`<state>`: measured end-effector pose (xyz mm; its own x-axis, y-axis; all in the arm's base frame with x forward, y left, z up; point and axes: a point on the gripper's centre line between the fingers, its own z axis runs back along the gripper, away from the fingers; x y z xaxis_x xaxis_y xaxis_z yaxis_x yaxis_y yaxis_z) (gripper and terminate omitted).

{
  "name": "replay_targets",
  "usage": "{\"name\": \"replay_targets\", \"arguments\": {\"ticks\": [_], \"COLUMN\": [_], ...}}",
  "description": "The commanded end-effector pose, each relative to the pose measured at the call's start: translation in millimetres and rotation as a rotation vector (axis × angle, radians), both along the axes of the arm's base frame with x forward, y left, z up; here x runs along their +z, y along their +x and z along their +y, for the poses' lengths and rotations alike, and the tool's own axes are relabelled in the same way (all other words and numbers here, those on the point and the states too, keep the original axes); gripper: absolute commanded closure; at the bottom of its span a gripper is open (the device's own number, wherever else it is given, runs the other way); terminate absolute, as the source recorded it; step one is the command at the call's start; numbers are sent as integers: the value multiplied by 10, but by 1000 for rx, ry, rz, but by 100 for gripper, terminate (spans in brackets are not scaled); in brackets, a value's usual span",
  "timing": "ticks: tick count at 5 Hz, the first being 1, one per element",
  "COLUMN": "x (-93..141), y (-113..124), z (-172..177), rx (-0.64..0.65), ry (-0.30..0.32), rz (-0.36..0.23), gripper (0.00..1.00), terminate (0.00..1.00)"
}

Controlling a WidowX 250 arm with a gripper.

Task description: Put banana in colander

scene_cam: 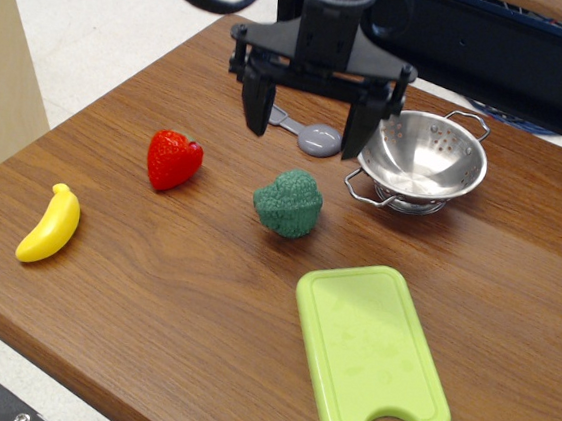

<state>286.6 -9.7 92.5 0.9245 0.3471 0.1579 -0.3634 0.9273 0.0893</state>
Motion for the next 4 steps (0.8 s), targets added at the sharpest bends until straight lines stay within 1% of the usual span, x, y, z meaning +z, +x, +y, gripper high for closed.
{"name": "replay_targets", "arguments": {"ticks": [1,2,3,4], "x": [-2,-115,-254,-391], "y": [-312,-530,-729,-857], "z": [451,736,991,1230], "rx": [-24,-72,-132,-157], "ry": [-10,21,36,82], "rz": [-30,-40,-22,-44], "gripper": [0,0,0,0], "terminate": [0,0,0,0]}}
